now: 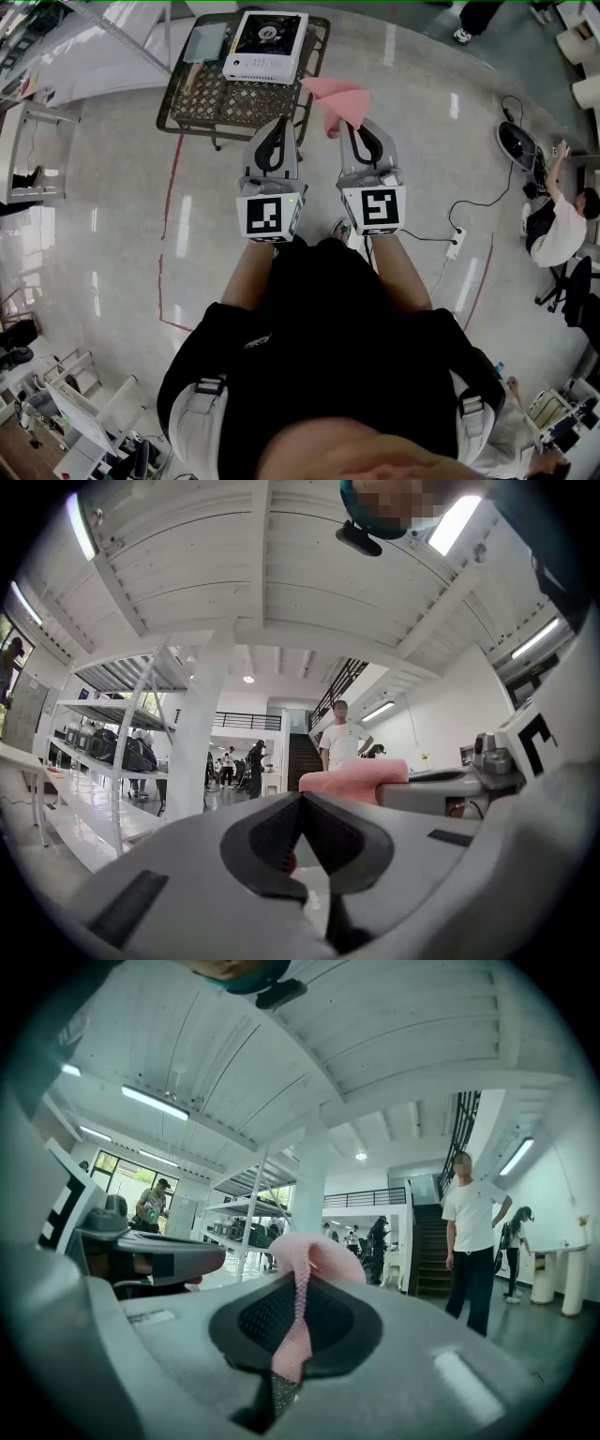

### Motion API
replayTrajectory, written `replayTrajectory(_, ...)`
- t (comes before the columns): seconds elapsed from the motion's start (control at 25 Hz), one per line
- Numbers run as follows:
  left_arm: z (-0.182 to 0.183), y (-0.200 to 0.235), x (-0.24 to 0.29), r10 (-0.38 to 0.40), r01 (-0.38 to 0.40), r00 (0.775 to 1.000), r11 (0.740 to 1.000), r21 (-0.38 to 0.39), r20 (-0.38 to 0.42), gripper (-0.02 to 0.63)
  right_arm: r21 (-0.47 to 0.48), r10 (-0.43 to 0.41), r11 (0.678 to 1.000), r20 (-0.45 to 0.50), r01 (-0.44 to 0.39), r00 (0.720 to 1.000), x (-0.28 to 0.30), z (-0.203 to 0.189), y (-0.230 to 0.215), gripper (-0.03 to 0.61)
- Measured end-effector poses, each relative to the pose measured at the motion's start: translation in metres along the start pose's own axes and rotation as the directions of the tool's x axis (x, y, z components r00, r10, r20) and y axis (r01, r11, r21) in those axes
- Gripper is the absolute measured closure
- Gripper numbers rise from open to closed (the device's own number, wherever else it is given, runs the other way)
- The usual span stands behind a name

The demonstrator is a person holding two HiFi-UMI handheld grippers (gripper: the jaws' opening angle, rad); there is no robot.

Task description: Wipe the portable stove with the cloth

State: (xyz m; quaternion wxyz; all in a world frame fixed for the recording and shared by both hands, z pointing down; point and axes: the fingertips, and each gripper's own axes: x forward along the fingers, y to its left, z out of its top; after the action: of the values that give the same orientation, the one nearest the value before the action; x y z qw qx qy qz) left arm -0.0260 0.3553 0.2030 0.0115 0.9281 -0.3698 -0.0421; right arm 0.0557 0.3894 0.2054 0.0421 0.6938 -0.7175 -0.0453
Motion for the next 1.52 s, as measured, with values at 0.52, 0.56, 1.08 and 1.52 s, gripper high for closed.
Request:
replayTrajectory(0.52, -0.001, -0.002, 0.005, -0.003, 0.003, 1.0, 1.0, -0.006, 0.0, 0.615, -0.013, 0.025, 1.0, 0.03, -0.025, 0.999, 0.001, 0.004, 0.002, 0.572)
replayTrajectory(0.56, -0.001, -0.002, 0.005, -0.002, 0.002, 1.0, 1.0, -0.007, -0.001, 0.615, -0.011, 0.026, 1.0, 0.028, -0.025, 0.999, 0.001, 0.003, 0.002, 0.572)
replayTrajectory(1.08, -0.017, -0.008, 0.011, 0.05, -0.05, 0.998, 0.999, -0.01, -0.029, 0.615, -0.002, 0.078, 0.997, 0.005, -0.078, 0.997, 0.002, -0.011, -0.011, 0.572)
replayTrajectory(1.52, -0.038, -0.036, 0.027, 0.133, -0.134, 0.99, 0.991, -0.001, -0.048, 0.615, -0.02, 0.181, 0.983, -0.008, -0.181, 0.983, -0.008, -0.035, -0.046, 0.572)
